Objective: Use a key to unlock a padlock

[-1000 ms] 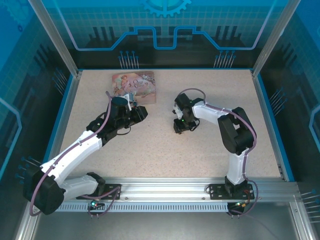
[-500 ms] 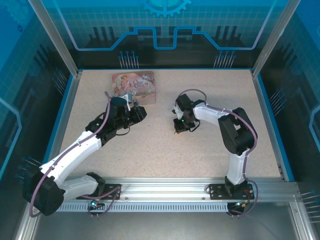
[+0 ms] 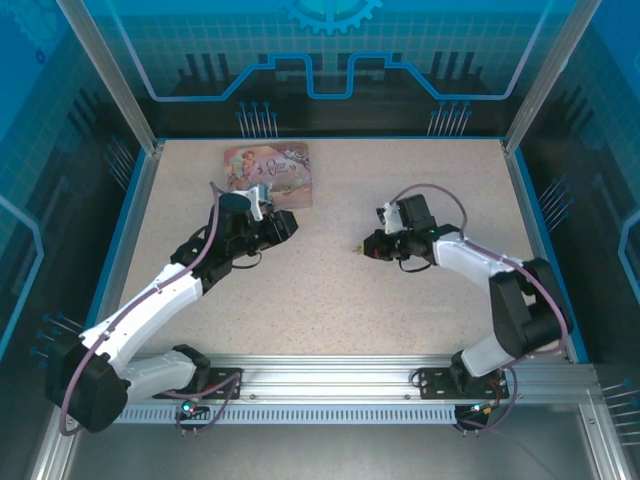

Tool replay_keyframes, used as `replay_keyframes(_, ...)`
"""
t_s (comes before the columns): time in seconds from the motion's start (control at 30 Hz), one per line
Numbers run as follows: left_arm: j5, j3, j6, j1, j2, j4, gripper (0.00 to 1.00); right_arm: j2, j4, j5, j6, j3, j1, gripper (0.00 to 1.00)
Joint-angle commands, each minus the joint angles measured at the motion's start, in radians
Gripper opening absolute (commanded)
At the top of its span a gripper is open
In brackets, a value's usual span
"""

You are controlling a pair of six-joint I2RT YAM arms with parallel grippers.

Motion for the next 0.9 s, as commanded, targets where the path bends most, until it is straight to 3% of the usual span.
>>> replay_keyframes(0.0, 0.128, -0.019, 0.01, -0.016, 0.037, 0.159, 0.32, -0.093, 0.175, -0.034, 0.149, -0.054, -0.012, 0.0)
replay_keyframes(0.13, 0.16, 0.013, 0.01, -0.08, 0.116, 0.246, 0.39, -0.182, 0.288, -0.007, 0.283, -0.105, -0.005, 0.0)
replay_keyframes(0.23, 0.156, 0.048, 0.007, -0.114, 0.179, 0.271, 0.5, -0.224, 0.293, 0.007, 0.326, -0.109, 0.006, 0.0)
replay_keyframes(0.3, 0.154, 0.059, -0.009, -0.13, 0.214, 0.307, 0.52, -0.245, 0.294, 0.013, 0.347, -0.112, 0.018, 0.0)
replay_keyframes(0.67, 0.171, 0.118, -0.061, -0.195, 0.36, 0.412, 0.52, -0.293, 0.27, 0.038, 0.376, -0.112, 0.077, 0.0)
replay_keyframes(0.87, 0.162, 0.124, -0.064, -0.198, 0.371, 0.412, 0.42, -0.306, 0.27, 0.044, 0.379, -0.114, 0.089, 0.0)
